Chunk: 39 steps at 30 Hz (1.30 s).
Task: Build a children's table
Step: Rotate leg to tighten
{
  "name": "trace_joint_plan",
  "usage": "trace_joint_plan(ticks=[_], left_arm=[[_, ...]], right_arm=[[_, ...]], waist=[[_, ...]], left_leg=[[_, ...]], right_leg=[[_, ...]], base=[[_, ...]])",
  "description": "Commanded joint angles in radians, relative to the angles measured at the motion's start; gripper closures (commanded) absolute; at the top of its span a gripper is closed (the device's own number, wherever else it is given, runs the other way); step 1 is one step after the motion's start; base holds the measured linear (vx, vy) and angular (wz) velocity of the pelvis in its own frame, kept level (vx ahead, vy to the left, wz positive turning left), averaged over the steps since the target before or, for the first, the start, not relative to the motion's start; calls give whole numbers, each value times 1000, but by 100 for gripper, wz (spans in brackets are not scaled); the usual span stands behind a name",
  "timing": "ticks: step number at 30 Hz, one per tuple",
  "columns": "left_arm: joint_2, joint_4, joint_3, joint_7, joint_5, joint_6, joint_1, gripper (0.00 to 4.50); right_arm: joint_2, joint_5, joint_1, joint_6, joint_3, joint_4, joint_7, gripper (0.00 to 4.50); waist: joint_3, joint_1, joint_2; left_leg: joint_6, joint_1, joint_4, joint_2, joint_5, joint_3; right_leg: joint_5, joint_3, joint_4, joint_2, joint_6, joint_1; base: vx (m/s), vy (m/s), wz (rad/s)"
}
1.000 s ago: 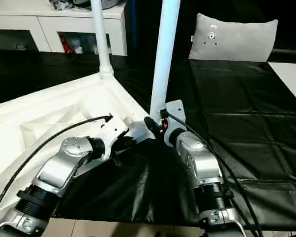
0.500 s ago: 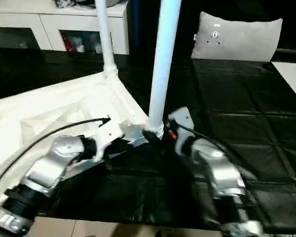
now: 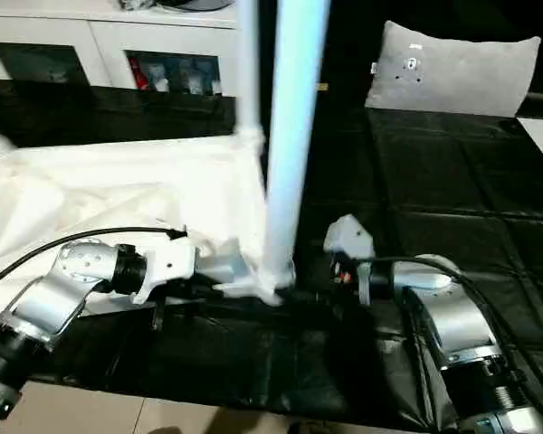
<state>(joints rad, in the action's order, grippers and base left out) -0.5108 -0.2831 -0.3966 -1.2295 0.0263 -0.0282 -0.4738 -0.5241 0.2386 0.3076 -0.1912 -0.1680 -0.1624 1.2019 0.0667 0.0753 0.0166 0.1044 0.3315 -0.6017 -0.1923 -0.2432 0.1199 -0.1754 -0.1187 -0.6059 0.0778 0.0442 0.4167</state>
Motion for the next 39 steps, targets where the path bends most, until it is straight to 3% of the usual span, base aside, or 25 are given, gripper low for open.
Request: trace_joint_plan(ticks=[1,10,11,12,14,15,20,23,24,27,29,31,32,34,36,39], left_arm=[[-8,1,-56,-64,6,45,-15,450],[-1,4,-59,-115,-15,61,-23,450],[0,-4,-58,-117,-14,67,-26,450],[1,-10,-58,-116,-14,71,-29,450],[-1,-19,-58,-118,-15,78,-31,450],[-2,-22,-57,-119,-16,81,-32,450],[0,-24,-47,-112,-21,73,-29,450],[13,-6,-27,-80,-35,30,-16,450],[33,11,-12,-21,-32,-21,-7,450],[88,40,21,100,-34,-122,6,450],[103,48,28,128,-34,-147,10,450],[152,69,42,215,-21,-209,17,450],[180,75,49,256,-13,-237,17,450],[237,85,61,337,3,-294,16,450],[266,88,68,382,12,-319,14,450],[389,97,89,557,42,-392,0,450]], right_arm=[[-15,13,7,9,-14,-6,36,43],[1,18,23,-8,-32,-21,64,100],[1,22,24,-14,-37,-22,71,131],[0,23,24,-17,-39,-23,76,131],[-2,22,22,-17,-41,-24,83,137],[-3,22,22,-16,-41,-26,84,165],[6,40,16,-39,-36,-21,81,184],[30,66,2,-91,-22,5,51,187],[62,74,-8,-147,-12,31,-16,189],[139,27,-8,-203,-8,38,-191,189],[161,12,-6,-209,-6,33,-236,189],[240,-21,14,-240,17,1,-386,189],[273,-35,24,-253,27,-11,-447,189],[335,-62,43,-270,44,-34,-559,189],[366,-73,52,-280,57,-46,-622,189],[451,-120,91,-253,94,-117,-808,189]], waist=[[-63,-2,-4],[-62,7,-6],[-63,7,-6],[-65,7,-10],[-64,8,-8],[-64,9,-8],[-66,9,-10],[-66,9,-11],[-64,7,-10],[-60,6,-11],[-58,-3,-10],[-57,-16,-10],[-58,-24,-13],[-58,-37,-11],[-60,-41,-13],[-64,-41,-12]], left_leg=[[-145,21,64,-29,12,17],[-121,23,65,-27,13,18],[-120,23,65,-27,16,18],[-122,23,63,-26,21,19],[-127,24,63,-25,29,19],[-127,23,63,-26,30,19],[-124,24,63,-26,33,19],[-124,24,63,-27,36,19],[-115,24,64,-27,33,19],[-85,23,68,-21,-3,22],[-54,25,70,-18,-20,22],[-34,26,72,-14,-43,20],[-36,29,72,-10,-57,19],[-34,28,70,-10,-56,20],[-44,28,69,-10,-56,20],[-47,28,67,-9,-30,21]], right_leg=[[-168,63,67,65,212,-78],[-187,63,67,64,193,-80],[-185,63,67,63,193,-81],[-177,64,66,63,192,-81],[-172,63,65,63,192,-81],[-173,63,65,63,192,-80],[-177,63,65,63,188,-82],[-177,63,64,63,188,-81],[-192,63,66,63,183,-81],[-285,61,80,62,146,-80],[-334,58,86,60,121,-80],[-385,55,91,60,96,-80],[-411,53,96,59,79,-83],[-412,53,99,57,79,-78],[-412,53,101,56,72,-77],[-387,53,98,57,83,-75]], base=[[0,0,0],[0,0,0],[0,0,0],[0,0,0],[0,0,0],[0,0,0],[0,0,0],[0,0,0],[0,0,0],[0,0,0],[0,0,0],[0,0,0],[0,0,0],[0,0,0],[0,0,0],[0,0,0]])
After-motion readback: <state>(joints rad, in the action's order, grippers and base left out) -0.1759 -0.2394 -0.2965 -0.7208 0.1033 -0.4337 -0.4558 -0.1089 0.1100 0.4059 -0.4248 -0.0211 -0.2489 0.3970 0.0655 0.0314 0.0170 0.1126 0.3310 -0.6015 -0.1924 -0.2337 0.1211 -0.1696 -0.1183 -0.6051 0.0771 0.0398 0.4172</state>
